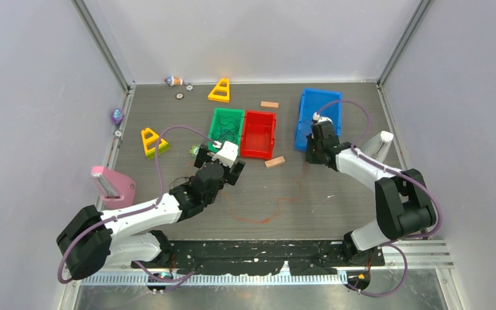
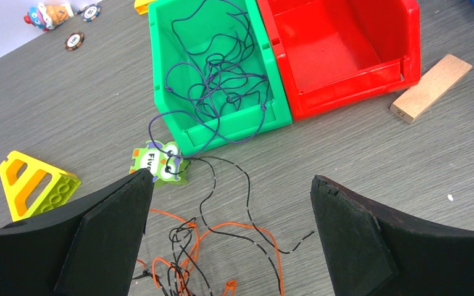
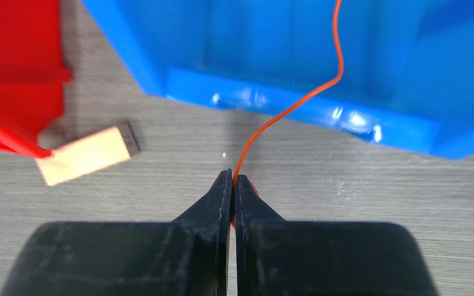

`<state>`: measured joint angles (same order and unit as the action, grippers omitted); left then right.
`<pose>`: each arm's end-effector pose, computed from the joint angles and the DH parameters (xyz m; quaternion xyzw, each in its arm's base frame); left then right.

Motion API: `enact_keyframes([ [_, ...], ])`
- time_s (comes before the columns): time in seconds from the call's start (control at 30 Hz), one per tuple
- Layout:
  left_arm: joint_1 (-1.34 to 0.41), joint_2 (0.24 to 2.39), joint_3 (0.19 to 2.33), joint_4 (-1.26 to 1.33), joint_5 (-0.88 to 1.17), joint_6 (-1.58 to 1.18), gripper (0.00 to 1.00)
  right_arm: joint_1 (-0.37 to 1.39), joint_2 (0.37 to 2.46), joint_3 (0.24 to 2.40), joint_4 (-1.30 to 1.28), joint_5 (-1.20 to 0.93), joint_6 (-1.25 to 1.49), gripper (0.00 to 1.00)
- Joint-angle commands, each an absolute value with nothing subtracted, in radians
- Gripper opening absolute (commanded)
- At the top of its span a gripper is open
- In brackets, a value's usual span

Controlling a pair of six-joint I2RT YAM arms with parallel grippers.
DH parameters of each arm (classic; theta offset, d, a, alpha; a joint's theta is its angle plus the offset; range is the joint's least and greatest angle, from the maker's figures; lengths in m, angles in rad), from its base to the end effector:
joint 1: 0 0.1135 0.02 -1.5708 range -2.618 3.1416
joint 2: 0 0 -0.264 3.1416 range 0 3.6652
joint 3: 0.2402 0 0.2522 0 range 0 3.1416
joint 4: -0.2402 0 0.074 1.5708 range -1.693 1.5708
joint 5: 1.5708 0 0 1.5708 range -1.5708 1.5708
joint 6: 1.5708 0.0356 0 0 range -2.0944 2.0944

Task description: Untangle the cables

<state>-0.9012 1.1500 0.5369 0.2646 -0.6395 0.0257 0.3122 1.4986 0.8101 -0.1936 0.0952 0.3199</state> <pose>0.1677 -0.1777 0.2276 0.1862 0.7761 0.0022 0.6025 0.2844 0.0882 0.1830 0.0197 0.9402 0.0622 0.3344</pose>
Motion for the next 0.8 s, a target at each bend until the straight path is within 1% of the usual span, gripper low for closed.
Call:
enact_keyframes([
  [0.0,-0.904,1.136,0.549,0.296,-0.667,0.012,1.0,0.295,1.418,0.958,-0.251,0.169,0.278,0.06],
  [0.2,-0.904,1.144,0.552,0.296,-0.667,0.015,1.0,0.214,1.49,1.132,-0.291,0.129,0.252,0.05],
  [0.27,-0.904,1.147,0.552,0.298,-0.669,0.015,1.0,0.202,1.553,1.213,-0.304,0.129,0.248,0.05],
  [0.37,-0.904,1.148,0.555,0.295,-0.67,0.017,1.0,0.197,1.678,1.366,-0.338,0.186,0.224,0.05],
  [0.4,-0.904,1.149,0.555,0.295,-0.671,0.016,1.0,0.197,1.726,1.393,-0.35,0.2,0.218,0.1],
  [0.43,-0.904,1.149,0.554,0.294,-0.674,0.017,1.0,0.197,1.746,1.449,-0.362,0.22,0.206,0.18],
  [0.47,-0.904,1.147,0.554,0.294,-0.678,0.018,1.0,0.197,1.782,1.474,-0.393,0.228,0.2,0.54],
  [0.5,-0.904,1.147,0.554,0.294,-0.683,0.018,1.0,0.198,1.792,1.511,-0.408,0.229,0.194,0.74],
  [0.57,-0.903,1.144,0.552,0.295,-0.696,0.017,1.0,0.202,1.777,1.501,-0.415,0.218,0.191,0.84],
  [0.77,-0.902,1.134,0.545,0.301,-0.717,-0.008,1.0,0.246,1.56,1.306,-0.373,0.152,0.189,0.87],
])
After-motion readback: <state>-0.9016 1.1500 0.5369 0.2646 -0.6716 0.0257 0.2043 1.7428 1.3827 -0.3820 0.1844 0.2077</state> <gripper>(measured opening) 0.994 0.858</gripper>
